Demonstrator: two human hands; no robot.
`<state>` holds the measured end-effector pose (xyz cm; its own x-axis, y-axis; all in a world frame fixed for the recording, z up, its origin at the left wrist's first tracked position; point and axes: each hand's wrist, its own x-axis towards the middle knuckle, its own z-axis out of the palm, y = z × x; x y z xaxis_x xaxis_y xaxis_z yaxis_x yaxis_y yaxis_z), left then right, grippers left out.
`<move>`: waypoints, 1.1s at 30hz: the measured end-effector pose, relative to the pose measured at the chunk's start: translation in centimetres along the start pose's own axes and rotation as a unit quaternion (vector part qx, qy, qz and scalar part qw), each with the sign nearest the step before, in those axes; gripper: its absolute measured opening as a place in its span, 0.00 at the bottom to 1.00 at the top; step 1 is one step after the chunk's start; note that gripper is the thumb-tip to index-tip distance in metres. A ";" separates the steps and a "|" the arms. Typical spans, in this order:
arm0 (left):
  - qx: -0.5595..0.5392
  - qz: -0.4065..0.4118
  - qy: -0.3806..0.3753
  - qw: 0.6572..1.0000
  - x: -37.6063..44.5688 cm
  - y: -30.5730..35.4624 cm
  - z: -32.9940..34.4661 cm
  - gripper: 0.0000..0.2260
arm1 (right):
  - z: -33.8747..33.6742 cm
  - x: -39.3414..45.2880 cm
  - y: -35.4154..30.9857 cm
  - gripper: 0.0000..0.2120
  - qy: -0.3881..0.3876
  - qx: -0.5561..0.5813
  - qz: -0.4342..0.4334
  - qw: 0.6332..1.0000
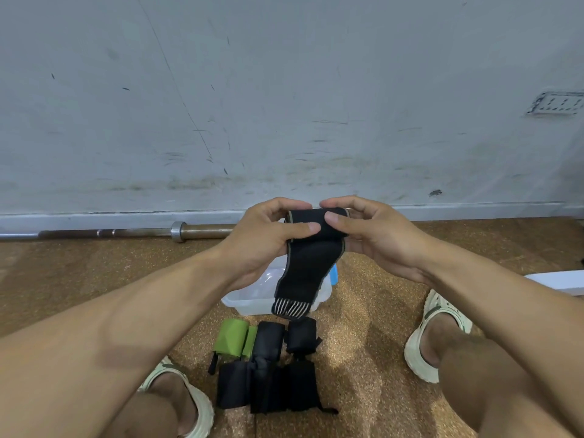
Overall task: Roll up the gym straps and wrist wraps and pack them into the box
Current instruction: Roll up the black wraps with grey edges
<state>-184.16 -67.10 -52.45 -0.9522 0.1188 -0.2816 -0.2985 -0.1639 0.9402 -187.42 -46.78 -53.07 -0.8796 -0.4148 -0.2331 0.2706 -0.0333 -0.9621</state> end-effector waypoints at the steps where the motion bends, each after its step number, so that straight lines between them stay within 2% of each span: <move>1: 0.000 -0.001 -0.002 1.000 0.0 0.0 0.0 0.15 | 0.0 0.0 0.1 0.21 0.000 0.003 0.003 1.000; 8: -0.018 -0.005 0.002 1.000 0.1 0.1 -0.1 0.19 | 0.6 0.0 0.1 0.21 0.034 -0.018 -0.045 0.998; 16: 0.047 0.023 -0.009 0.999 0.2 -0.2 -0.1 0.20 | 0.0 0.0 0.6 0.26 -0.020 0.005 0.020 1.000; 23: 0.021 0.011 -0.004 1.000 -0.1 0.0 0.1 0.21 | 0.7 0.0 0.1 0.20 0.027 -0.031 -0.044 0.998; 26: 0.038 0.019 0.006 0.999 0.0 -0.2 0.1 0.21 | 0.4 0.0 -0.1 0.18 0.008 -0.003 -0.011 1.000; 30: 0.042 0.027 0.007 0.999 0.0 -0.3 0.3 0.21 | 0.1 -0.1 -0.1 0.22 -0.035 0.028 0.059 0.997; 33: 0.033 0.014 0.005 0.999 0.1 -0.4 0.3 0.22 | 0.5 -0.3 0.1 0.18 -0.037 0.010 0.054 0.998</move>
<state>-184.07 -66.76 -52.83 -0.9610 0.1051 -0.2559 -0.2663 -0.1015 0.9585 -186.92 -47.15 -53.04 -0.8137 -0.4835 -0.3226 0.3701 -0.0032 -0.9290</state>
